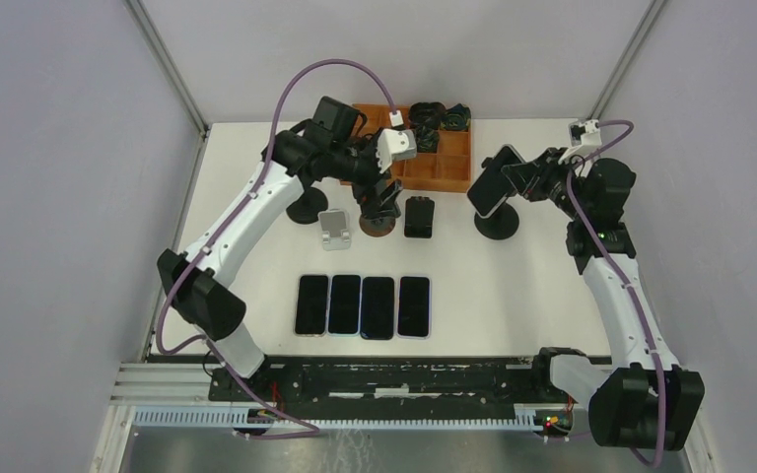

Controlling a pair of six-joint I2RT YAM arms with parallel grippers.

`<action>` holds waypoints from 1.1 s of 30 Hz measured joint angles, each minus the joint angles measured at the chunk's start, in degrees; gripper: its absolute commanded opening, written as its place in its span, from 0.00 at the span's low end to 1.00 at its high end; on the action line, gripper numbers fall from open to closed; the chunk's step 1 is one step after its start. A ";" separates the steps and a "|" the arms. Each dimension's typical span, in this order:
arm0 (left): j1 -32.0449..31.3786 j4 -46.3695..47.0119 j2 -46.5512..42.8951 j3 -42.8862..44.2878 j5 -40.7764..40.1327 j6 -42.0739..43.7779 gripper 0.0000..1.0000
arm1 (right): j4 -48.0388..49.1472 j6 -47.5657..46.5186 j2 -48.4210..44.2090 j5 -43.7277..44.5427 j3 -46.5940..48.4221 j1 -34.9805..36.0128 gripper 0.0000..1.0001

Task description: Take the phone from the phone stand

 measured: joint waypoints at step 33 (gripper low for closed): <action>1.73 13.44 -11.45 -15.02 22.32 -3.61 1.00 | 25.59 45.38 -8.44 -18.64 0.02 7.06 0.00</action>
